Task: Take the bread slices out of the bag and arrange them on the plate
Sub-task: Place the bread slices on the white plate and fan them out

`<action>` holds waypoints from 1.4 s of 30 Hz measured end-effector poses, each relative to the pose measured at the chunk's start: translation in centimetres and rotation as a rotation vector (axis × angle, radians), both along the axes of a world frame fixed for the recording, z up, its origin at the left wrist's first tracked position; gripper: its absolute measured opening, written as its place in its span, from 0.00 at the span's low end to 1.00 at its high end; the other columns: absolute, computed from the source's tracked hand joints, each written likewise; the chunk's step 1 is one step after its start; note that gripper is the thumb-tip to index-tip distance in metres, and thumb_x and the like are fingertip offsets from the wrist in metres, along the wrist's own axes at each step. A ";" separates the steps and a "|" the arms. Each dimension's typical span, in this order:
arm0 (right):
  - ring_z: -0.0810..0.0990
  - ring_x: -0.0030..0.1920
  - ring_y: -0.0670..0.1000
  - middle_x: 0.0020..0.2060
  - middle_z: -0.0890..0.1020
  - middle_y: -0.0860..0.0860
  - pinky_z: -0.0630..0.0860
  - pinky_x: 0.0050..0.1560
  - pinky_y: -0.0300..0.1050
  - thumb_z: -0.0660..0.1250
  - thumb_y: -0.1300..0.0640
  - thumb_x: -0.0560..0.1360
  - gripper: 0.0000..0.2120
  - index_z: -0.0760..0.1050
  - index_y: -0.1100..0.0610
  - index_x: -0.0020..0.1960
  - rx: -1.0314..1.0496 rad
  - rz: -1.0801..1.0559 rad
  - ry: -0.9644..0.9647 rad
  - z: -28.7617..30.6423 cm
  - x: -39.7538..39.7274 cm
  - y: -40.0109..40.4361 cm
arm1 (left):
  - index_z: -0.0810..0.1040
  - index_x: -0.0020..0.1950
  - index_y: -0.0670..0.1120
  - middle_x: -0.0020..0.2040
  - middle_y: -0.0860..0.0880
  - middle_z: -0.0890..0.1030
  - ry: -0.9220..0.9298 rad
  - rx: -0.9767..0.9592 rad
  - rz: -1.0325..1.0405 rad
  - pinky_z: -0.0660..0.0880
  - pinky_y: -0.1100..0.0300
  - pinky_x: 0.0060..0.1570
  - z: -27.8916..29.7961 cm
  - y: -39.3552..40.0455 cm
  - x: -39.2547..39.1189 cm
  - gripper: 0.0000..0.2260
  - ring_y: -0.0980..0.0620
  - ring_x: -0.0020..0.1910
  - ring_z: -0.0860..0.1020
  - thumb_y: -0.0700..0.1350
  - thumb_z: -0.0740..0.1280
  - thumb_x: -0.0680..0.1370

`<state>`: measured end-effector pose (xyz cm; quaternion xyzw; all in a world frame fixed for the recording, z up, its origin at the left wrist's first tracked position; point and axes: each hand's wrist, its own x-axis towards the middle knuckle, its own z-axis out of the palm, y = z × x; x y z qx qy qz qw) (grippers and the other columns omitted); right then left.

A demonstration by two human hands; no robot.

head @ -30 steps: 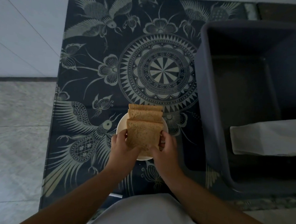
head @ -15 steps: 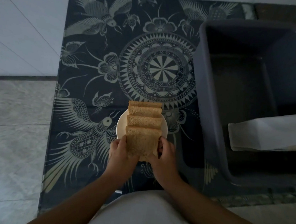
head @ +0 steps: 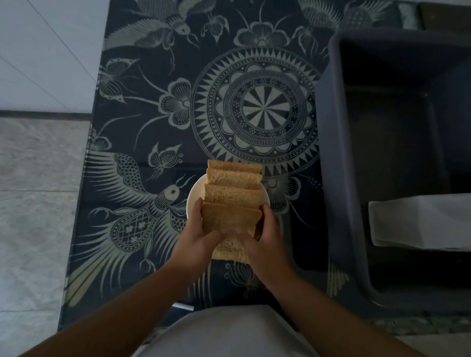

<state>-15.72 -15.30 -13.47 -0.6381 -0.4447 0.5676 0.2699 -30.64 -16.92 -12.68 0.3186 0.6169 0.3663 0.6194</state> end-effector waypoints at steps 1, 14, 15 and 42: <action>0.76 0.58 0.37 0.57 0.77 0.37 0.77 0.57 0.43 0.71 0.45 0.67 0.33 0.65 0.45 0.70 -0.006 0.006 0.021 0.1 -0.2 0.1 | 0.63 0.74 0.53 0.56 0.58 0.82 -0.007 -0.023 0.007 0.78 0.63 0.49 -0.1 0.1 0.0 0.32 0.59 0.56 0.80 0.42 0.68 0.72; 0.80 0.55 0.38 0.52 0.80 0.31 0.77 0.52 0.42 0.70 0.48 0.70 0.22 0.67 0.27 0.57 -0.028 -0.025 0.074 0.1 -0.9 -0.5 | 0.63 0.75 0.50 0.61 0.47 0.81 -0.061 -0.045 -0.002 0.78 0.55 0.56 -0.3 -0.1 -0.2 0.32 0.52 0.59 0.80 0.43 0.68 0.71; 0.79 0.54 0.37 0.52 0.80 0.30 0.76 0.51 0.39 0.70 0.48 0.70 0.23 0.67 0.25 0.56 -0.027 -0.024 0.068 0.3 -0.9 -0.4 | 0.63 0.75 0.50 0.61 0.48 0.81 -0.052 -0.045 -0.006 0.78 0.56 0.56 -0.2 -0.1 -0.2 0.32 0.53 0.58 0.80 0.43 0.68 0.71; 0.71 0.57 0.29 0.61 0.74 0.40 0.70 0.48 0.22 0.69 0.61 0.73 0.32 0.60 0.48 0.72 -0.043 -0.014 -0.034 0.5 -1.3 -2.9 | 0.58 0.75 0.53 0.58 0.51 0.79 0.342 -0.054 -0.207 0.79 0.63 0.43 0.1 -1.7 -0.4 0.29 0.57 0.51 0.80 0.38 0.63 0.78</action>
